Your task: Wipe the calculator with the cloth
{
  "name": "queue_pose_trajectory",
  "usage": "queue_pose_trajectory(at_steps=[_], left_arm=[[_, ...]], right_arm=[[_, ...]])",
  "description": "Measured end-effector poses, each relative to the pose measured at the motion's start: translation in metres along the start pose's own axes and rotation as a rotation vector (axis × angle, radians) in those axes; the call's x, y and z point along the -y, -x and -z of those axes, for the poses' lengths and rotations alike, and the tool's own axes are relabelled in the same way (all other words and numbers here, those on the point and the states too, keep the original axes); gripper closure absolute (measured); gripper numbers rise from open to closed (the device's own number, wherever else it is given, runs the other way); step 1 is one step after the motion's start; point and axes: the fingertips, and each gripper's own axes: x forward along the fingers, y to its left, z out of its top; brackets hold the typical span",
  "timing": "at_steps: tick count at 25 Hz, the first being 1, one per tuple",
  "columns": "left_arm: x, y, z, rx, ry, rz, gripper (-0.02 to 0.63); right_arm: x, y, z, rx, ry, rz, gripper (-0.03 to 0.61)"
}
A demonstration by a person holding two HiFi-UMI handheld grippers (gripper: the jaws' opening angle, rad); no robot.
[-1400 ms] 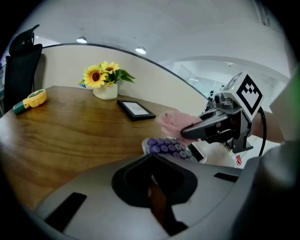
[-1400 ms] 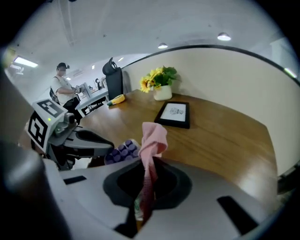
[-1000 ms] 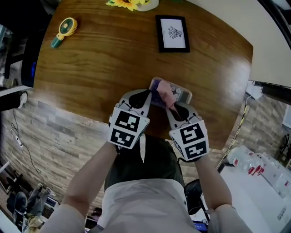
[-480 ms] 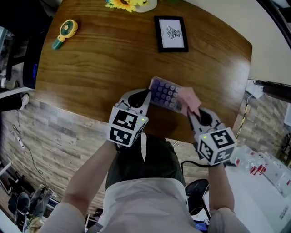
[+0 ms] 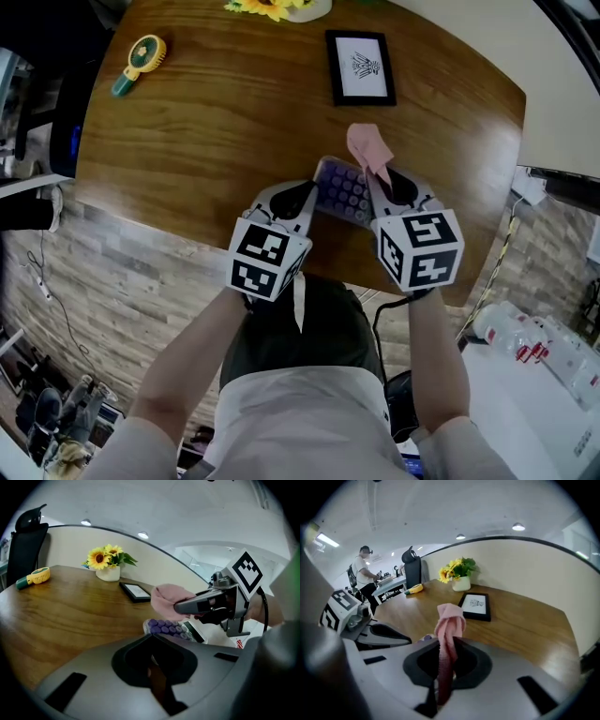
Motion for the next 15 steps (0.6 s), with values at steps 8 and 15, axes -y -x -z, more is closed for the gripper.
queue_pose_trajectory(at_steps=[8,15], left_arm=[[0.000,0.001,0.001,-0.014,-0.037,-0.017,0.611],[-0.001,0.001,0.002,-0.027,-0.033,-0.008,0.611]], right_arm=[[-0.051,-0.023,0.017,-0.065,0.022,-0.069,0.554],[-0.082,-0.007,0.042,-0.138,0.064,-0.205,0.554]])
